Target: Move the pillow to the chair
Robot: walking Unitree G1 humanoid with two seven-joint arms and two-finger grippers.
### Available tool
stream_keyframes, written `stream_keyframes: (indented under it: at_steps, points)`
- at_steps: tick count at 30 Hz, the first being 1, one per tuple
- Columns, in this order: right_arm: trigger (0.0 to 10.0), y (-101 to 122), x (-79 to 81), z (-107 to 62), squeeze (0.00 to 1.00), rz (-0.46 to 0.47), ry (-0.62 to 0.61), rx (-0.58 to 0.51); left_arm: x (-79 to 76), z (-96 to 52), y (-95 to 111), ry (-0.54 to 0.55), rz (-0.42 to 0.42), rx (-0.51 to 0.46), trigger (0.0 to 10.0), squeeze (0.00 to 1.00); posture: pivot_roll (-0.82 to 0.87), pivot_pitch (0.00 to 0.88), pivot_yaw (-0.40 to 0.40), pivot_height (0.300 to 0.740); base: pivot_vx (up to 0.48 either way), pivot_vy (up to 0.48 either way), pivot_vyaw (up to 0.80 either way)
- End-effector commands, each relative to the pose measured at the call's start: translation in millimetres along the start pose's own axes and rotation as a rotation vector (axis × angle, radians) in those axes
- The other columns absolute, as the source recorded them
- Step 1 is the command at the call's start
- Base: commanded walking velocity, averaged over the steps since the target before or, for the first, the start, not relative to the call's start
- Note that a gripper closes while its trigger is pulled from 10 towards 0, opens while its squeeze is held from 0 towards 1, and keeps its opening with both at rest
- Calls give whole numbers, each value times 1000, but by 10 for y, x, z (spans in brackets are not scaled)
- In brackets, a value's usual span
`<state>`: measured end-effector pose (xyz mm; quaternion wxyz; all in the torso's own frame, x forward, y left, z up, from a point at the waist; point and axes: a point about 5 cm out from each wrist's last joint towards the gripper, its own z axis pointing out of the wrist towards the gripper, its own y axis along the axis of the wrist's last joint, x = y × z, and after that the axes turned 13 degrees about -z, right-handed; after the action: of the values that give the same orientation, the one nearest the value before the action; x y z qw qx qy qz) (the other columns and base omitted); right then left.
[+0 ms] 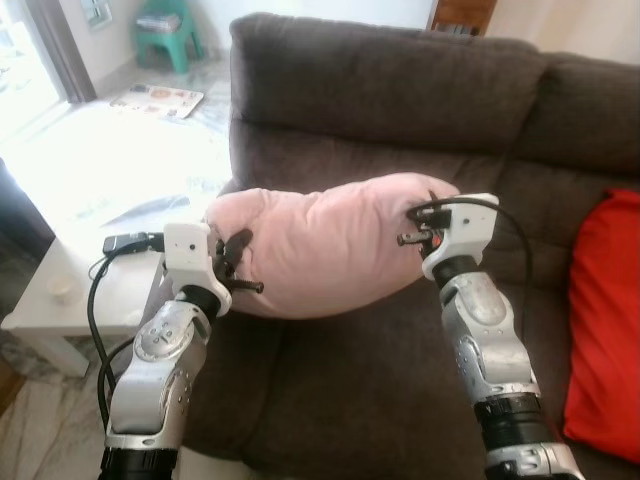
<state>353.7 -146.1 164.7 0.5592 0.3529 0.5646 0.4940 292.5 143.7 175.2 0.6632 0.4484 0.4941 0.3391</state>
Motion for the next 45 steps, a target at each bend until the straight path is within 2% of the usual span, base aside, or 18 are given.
stream_keyframes:
  at_steps: [1, 8, 13, 19, 20, 24, 25, 30, 34, 41, 45]
  points:
    - [10000, 190, 76, 135, 0, -36, 46, -70, -306, 33, 102, -180, -76, -32, 10000, 0, 80, 41, -43, 740, 0, 0, 0]
    - [10000, 266, 73, 261, 0, -54, 66, -78, -447, -17, 55, -280, -98, 28, 10000, 0, 84, 51, -43, 740, 0, 0, 0]
    - [10000, 253, 198, 325, 0, -78, 176, -69, -488, -79, -16, -333, -82, 101, 10000, 0, 92, 56, -45, 740, 0, 0, 0]
    - [10000, 211, 310, 315, 0, -101, 260, -64, -515, -134, -115, -365, -59, 169, 10000, 0, 96, 64, -49, 740, 0, 0, 0]
    - [10000, 196, 321, 311, 71, -103, 269, -62, -520, -146, -140, -369, -54, 184, 10000, 0, 96, 64, -49, 740, 0, 0, 0]
    - [10000, 173, 325, 311, 55, -106, 270, -59, -518, -156, -167, -369, -49, 197, 10000, 0, 96, 64, -49, 740, 0, 0, 0]
    - [10000, 165, 330, 307, 12, -109, 275, -57, -509, -159, -183, -367, -49, 204, 10000, 0, 95, 69, -49, 740, 0, 0, 0]
    - [10000, 149, 341, 303, 0, -119, 284, -51, -474, -176, -280, -351, -21, 254, 10000, 0, 94, 71, -49, 740, 0, 0, 0]
    - [10000, 147, 350, 298, 0, -113, 288, -59, -473, -193, -342, -344, -29, 269, 10000, 0, 94, 71, -49, 740, 0, 0, 0]
    - [10000, 101, 384, 272, 0, -127, 320, -47, -371, -214, -352, -287, -21, 264, 10000, 0, 95, 79, -51, 740, 0, 0, 0]
    - [10000, 23, 454, 232, 0, -131, 391, -19, -278, -227, -371, -228, -1, 262, 10000, 0, 96, 77, -54, 740, 0, 0, 0]
